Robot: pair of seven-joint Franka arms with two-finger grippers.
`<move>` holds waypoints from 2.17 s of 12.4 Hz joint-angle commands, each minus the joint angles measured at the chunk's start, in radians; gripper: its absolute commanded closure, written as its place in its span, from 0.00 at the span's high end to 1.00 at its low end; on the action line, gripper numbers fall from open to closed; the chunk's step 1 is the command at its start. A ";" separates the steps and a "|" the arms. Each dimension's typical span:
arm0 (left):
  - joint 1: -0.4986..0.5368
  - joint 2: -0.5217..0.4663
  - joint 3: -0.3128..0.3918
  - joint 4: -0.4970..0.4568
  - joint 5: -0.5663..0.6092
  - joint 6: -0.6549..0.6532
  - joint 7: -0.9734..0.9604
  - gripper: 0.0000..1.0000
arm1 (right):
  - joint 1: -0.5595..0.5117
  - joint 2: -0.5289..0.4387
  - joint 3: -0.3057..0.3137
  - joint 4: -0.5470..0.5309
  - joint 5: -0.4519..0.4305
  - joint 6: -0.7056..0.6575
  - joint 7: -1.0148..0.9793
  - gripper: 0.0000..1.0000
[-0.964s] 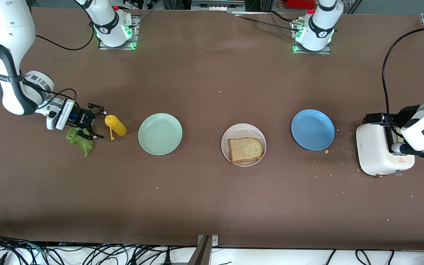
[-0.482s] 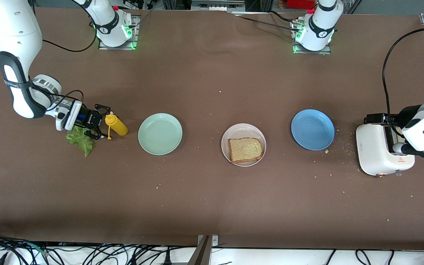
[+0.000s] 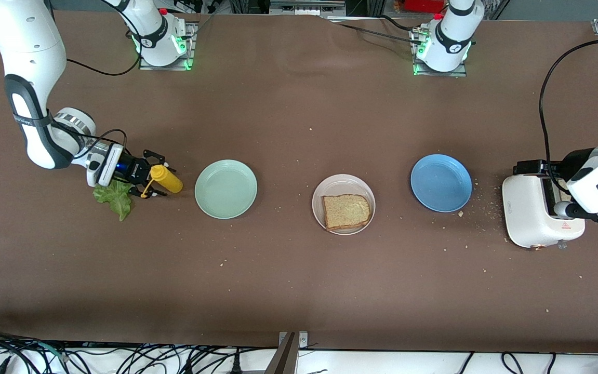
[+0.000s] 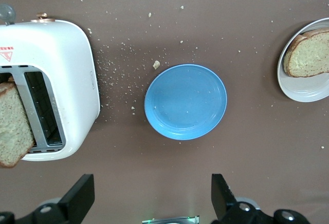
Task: Make sandwich in beige plate with both arms
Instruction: 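Lower the right gripper and grasp the yellow mustard bottle, then lift the mustard bottle with the right gripper and carry it toward the beige plate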
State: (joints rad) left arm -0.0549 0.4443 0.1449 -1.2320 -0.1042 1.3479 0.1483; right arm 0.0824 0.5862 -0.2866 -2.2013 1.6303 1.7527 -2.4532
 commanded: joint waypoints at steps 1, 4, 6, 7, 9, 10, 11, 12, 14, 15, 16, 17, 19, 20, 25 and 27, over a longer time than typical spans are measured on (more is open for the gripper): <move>0.001 0.005 -0.004 0.010 0.024 -0.018 0.007 1.00 | -0.004 0.017 0.000 0.023 0.034 -0.006 -0.036 0.00; 0.000 0.005 -0.005 0.009 0.024 -0.018 0.007 1.00 | 0.000 0.004 -0.006 0.081 0.028 0.030 -0.014 0.00; 0.000 0.005 -0.005 0.009 0.024 -0.018 0.007 1.00 | 0.023 -0.017 -0.008 0.127 0.010 0.108 0.054 0.00; 0.000 0.005 -0.005 0.009 0.024 -0.018 0.007 1.00 | 0.045 -0.044 -0.008 0.150 -0.018 0.166 0.107 0.00; 0.000 0.005 -0.005 0.009 0.026 -0.018 0.007 1.00 | 0.104 -0.110 -0.006 0.178 -0.076 0.331 0.219 0.00; 0.000 0.005 -0.005 0.008 0.029 -0.018 0.007 1.00 | 0.144 -0.136 -0.006 0.195 -0.114 0.414 0.287 0.00; 0.000 0.005 -0.005 0.008 0.029 -0.018 0.007 1.00 | 0.178 -0.153 -0.005 0.215 -0.157 0.486 0.357 0.00; -0.002 0.005 -0.007 0.008 0.029 -0.018 0.007 1.00 | 0.222 -0.164 -0.006 0.239 -0.217 0.566 0.443 0.00; -0.006 0.007 -0.007 0.005 0.031 -0.018 0.005 1.00 | 0.289 -0.174 -0.005 0.287 -0.350 0.692 0.613 0.00; -0.011 0.007 -0.007 0.005 0.032 -0.018 0.005 1.00 | 0.331 -0.174 -0.008 0.308 -0.416 0.740 0.704 0.00; -0.010 0.007 -0.007 0.005 0.032 -0.018 0.005 1.00 | 0.371 -0.172 -0.006 0.330 -0.513 0.798 0.811 0.00; -0.009 0.007 -0.007 0.005 0.032 -0.018 0.005 1.00 | 0.407 -0.171 -0.005 0.342 -0.630 0.845 0.936 0.00; -0.010 0.007 -0.007 0.005 0.034 -0.018 0.005 1.00 | 0.463 -0.163 -0.005 0.368 -0.847 0.886 1.129 0.00; -0.009 0.007 -0.007 0.005 0.034 -0.018 0.007 1.00 | 0.486 -0.161 -0.006 0.373 -0.945 0.887 1.214 0.00; -0.006 0.007 -0.008 0.003 0.034 -0.018 0.007 1.00 | 0.572 -0.143 -0.006 0.434 -1.485 0.846 1.638 0.00; -0.008 0.007 -0.007 0.005 0.032 -0.018 0.005 1.00 | 0.617 -0.117 -0.006 0.509 -1.671 0.728 1.785 0.00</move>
State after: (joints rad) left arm -0.0617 0.4537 0.1415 -1.2322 -0.1042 1.3421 0.1483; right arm 0.6609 0.4345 -0.2819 -1.7817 0.0831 2.5726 -0.7801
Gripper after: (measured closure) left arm 0.000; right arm 0.921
